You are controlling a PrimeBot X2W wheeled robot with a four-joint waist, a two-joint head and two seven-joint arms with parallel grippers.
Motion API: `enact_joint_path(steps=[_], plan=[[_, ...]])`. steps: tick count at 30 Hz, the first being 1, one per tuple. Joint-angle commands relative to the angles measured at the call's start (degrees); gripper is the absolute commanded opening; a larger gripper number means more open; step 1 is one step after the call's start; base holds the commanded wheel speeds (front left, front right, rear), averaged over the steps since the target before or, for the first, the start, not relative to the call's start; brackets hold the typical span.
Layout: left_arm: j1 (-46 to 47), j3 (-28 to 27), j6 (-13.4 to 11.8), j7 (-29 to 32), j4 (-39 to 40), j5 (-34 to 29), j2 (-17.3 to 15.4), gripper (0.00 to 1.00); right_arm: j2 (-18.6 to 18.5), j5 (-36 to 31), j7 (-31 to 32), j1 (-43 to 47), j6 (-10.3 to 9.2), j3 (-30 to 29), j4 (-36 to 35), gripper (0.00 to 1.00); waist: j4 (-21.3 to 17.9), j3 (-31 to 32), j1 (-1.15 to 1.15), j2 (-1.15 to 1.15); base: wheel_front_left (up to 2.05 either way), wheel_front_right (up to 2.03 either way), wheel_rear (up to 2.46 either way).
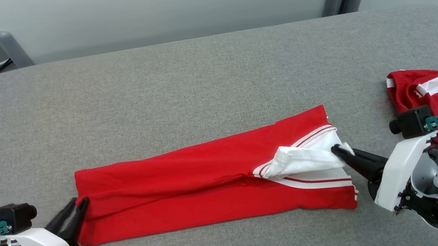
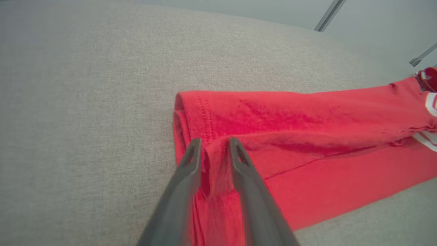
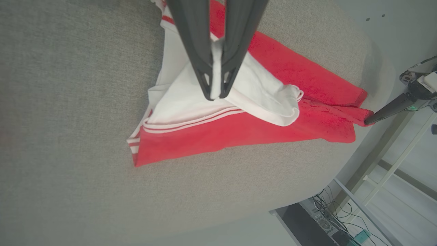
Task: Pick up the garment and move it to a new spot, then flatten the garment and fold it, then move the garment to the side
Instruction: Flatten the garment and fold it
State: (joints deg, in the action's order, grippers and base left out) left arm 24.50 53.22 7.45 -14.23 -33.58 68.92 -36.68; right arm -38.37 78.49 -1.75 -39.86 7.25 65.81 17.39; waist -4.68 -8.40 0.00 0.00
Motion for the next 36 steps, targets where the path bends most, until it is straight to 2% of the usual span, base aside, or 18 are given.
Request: enact_joint_path(steps=[1,10,14,19,28,36], plan=[[0.79,-3.14,-0.06,-0.76,-0.04,-1.18,-2.26,1.00,-1.23,0.67,-0.08,1.94,0.24,-0.18,-0.92,1.00,0.24,0.29,0.00,0.00,0.00,0.00,0.00],[-4.35,-15.93,-4.41,-0.76,4.31,-10.10,1.14,1.00,-1.71,-2.38,-9.17,2.87,0.24,-4.76,3.82,1.00,1.34,1.93,0.00,0.00,0.00,0.00,0.00],[-7.81,-23.15,-7.09,-0.76,8.68,-15.46,4.13,1.00,0.62,-5.59,-12.25,3.35,0.24,-8.24,8.80,1.00,1.76,2.43,0.00,0.00,0.00,0.00,0.00],[-12.19,-31.29,-9.36,-0.76,15.10,-23.75,8.36,1.00,4.75,-11.56,-13.17,4.75,0.24,-13.14,14.64,1.00,2.46,2.71,0.00,0.00,0.00,0.00,0.00],[-18.62,-39.97,-8.98,-0.76,22.13,-33.26,16.59,1.00,11.99,-22.58,-13.23,10.40,0.24,-23.13,21.43,1.00,5.09,2.42,0.00,0.00,0.00,0.00,0.00],[-20.15,-43.24,-6.59,-0.76,22.44,-37.82,20.72,1.00,16.76,-27.41,-13.24,14.00,0.24,-27.16,27.60,1.00,7.14,1.88,0.00,0.00,0.00,0.00,0.00]])
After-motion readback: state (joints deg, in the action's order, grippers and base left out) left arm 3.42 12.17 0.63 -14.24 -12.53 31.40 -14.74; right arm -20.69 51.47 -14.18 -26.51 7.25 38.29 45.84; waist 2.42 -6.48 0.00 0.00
